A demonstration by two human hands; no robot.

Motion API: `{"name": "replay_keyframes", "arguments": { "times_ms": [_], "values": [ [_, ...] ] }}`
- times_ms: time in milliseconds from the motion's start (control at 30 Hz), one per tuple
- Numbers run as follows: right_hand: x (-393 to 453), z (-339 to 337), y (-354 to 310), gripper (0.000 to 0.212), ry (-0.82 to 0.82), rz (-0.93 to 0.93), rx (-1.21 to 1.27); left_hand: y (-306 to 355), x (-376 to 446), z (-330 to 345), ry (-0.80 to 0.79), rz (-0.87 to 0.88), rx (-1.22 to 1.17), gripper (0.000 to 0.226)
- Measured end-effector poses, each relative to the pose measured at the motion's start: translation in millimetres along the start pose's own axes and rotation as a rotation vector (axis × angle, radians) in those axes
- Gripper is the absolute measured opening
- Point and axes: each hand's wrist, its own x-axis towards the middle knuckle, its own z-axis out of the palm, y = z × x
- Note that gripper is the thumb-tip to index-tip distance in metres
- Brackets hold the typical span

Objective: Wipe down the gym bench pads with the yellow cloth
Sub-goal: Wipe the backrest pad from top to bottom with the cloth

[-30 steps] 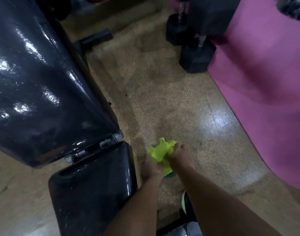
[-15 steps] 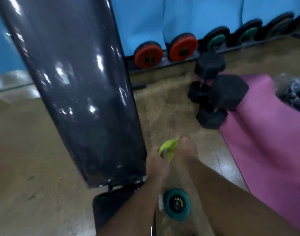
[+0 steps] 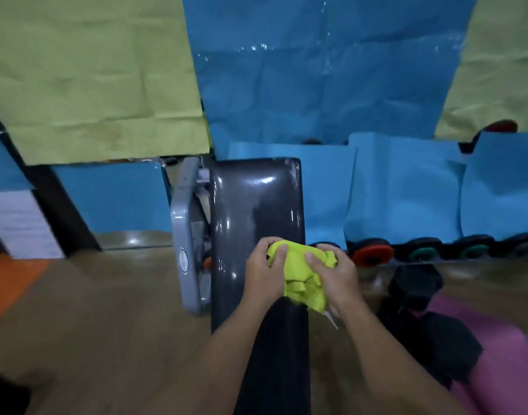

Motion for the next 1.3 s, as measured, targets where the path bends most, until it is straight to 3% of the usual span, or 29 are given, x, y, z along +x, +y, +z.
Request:
{"name": "replay_keyframes", "arguments": {
  "times_ms": [133, 333, 500, 867, 1200, 1300],
  "values": [
    [21.3, 38.7, -67.5, 0.017, -0.182, -0.084, -0.157, 34.8, 54.9, -37.4, 0.083, 0.03, 0.043, 0.009],
    [46.1, 88.0, -115.0, 0.018, 0.042, -0.413, -0.439, 55.3, 99.7, -63.6, 0.108, 0.118, 0.187, 0.016],
    [76.9, 104.2, -108.4, 0.028, 0.199, -0.4, -0.532, 39.8, 127.3, -60.6, 0.087, 0.148, 0.275, 0.024],
    [142.5, 102.1, -81.2, 0.052, 0.208, -0.466, -0.59, 0.4, 186.4, -33.6, 0.141, 0.063, 0.191, 0.022],
    [191.1, 95.0, -88.4, 0.052, 0.356, -0.617, -0.681, -9.6, 215.4, -2.0, 0.075, 0.159, 0.263, 0.016],
    [206.4, 110.1, -88.2, 0.055, 0.442, -0.576, -0.708, -14.9, 221.3, 2.9, 0.051, 0.149, 0.304, 0.012]
  ]
}}
